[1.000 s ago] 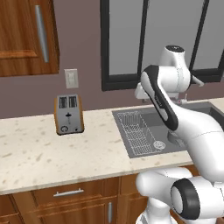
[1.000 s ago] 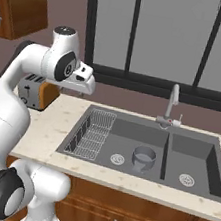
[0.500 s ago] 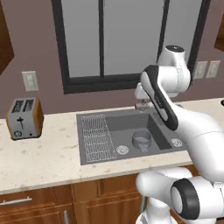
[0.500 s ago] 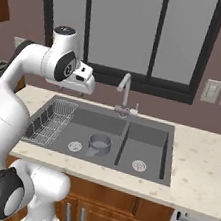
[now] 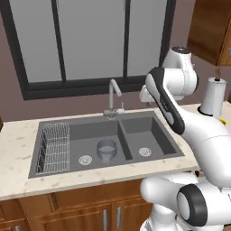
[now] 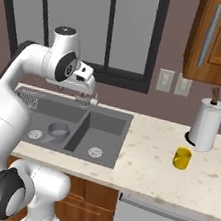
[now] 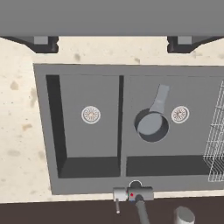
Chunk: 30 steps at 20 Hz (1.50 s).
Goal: Move any existing items from the left basin to the right basin for drying. Then move the mug from the counter to the left basin of the sink for washing.
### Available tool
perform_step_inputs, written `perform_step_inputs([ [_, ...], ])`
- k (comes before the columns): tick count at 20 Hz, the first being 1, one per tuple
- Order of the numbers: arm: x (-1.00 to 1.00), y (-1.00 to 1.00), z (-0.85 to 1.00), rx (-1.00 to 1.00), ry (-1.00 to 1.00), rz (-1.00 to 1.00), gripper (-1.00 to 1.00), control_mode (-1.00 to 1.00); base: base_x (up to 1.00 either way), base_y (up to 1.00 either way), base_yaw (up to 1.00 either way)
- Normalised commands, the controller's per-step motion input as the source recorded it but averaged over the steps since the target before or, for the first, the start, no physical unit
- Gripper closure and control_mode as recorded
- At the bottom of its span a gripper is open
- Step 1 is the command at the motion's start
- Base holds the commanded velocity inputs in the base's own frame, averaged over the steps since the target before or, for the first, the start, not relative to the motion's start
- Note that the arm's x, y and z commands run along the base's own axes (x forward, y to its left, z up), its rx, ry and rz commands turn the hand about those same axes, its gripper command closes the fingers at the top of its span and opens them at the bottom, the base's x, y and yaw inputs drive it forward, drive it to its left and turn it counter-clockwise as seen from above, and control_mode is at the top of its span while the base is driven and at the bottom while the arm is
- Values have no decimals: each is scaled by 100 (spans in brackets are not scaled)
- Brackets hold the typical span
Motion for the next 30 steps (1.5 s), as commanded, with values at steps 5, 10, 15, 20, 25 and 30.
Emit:
perform_step_inputs([
  [5, 0, 0, 0, 0, 0, 0, -100, 100, 3, -61, 0],
  [10, 0, 0, 0, 0, 0, 0, -100, 100, 32, -34, -1],
  [15, 0, 0, 0, 0, 0, 0, -100, 100, 54, -10, -3],
  [20, 0, 0, 0, 0, 0, 0, -100, 100, 64, 0, -4],
  [25, 0, 0, 0, 0, 0, 0, -100, 100, 21, 0, -1],
  [30, 0, 0, 0, 0, 0, 0, -100, 100, 0, 0, 0],
])
